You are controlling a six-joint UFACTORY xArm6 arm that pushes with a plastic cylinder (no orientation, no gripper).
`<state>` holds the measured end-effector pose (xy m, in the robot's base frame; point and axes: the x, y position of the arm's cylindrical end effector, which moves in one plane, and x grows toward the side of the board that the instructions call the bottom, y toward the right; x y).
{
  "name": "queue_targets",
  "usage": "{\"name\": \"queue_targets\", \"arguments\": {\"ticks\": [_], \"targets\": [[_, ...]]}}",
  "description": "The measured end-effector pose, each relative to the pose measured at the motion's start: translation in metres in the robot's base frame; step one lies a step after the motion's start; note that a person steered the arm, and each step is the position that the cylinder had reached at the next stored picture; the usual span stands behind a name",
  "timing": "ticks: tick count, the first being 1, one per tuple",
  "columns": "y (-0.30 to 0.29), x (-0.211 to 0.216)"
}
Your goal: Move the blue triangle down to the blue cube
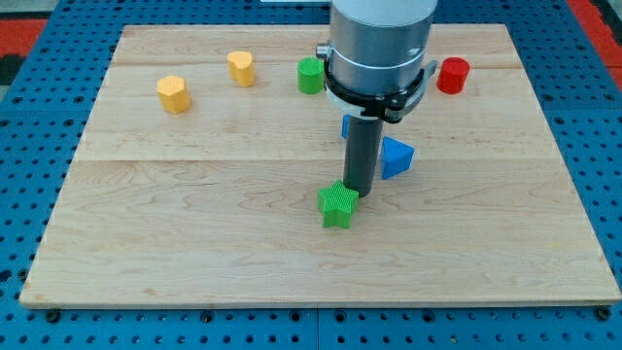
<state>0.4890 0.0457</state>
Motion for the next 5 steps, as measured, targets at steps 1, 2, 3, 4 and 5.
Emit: {"name": "queue_targets", "arguments": {"ticks": [1, 2, 3, 4, 5], "targets": [[0.036, 0.012], [0.099, -0.005], [0.126, -0.039], [0.071, -0.041], [0.057, -0.028]]}}
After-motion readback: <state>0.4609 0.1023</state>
